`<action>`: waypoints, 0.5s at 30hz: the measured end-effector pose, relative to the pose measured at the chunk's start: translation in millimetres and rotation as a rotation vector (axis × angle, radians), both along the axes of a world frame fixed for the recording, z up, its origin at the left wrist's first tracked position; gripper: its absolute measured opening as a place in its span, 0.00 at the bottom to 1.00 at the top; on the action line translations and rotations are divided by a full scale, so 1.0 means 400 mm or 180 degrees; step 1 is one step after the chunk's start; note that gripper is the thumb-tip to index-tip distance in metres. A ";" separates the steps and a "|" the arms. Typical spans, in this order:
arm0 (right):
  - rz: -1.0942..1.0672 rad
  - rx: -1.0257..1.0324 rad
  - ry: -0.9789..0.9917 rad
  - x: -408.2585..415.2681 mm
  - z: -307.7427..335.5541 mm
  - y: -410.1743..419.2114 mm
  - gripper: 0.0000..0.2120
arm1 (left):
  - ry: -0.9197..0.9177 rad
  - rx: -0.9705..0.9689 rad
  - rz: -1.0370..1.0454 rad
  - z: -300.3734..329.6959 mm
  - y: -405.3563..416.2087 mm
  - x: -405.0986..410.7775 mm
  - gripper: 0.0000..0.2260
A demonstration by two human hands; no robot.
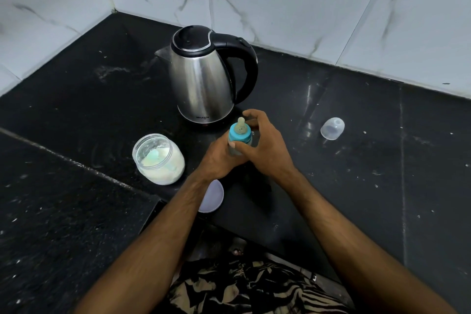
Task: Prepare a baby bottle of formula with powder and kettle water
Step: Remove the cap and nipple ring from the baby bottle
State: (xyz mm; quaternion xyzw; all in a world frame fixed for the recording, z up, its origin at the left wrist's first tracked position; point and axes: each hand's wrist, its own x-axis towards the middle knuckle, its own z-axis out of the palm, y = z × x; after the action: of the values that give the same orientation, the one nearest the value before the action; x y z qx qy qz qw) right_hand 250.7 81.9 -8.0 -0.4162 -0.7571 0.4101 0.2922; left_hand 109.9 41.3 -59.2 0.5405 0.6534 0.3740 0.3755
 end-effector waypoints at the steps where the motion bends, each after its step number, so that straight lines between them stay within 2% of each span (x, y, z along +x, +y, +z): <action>1: 0.0122 0.0006 -0.0005 0.004 0.002 0.003 0.32 | 0.0011 -0.0017 0.0021 -0.001 0.000 -0.001 0.28; 10: 0.0360 -0.0040 0.0038 0.008 0.003 0.016 0.33 | 0.0036 -0.0083 0.0035 -0.010 0.004 -0.002 0.26; 15: 0.0274 -0.0168 0.0370 0.017 0.003 0.028 0.31 | -0.0033 -0.0102 0.0042 -0.015 0.000 -0.006 0.28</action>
State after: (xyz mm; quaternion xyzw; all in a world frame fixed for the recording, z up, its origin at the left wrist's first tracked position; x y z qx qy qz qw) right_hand 257.6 93.0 -6.7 -0.3663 -0.7450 0.4655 0.3067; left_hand 107.3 41.4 -65.2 0.5281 0.6610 0.3688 0.3850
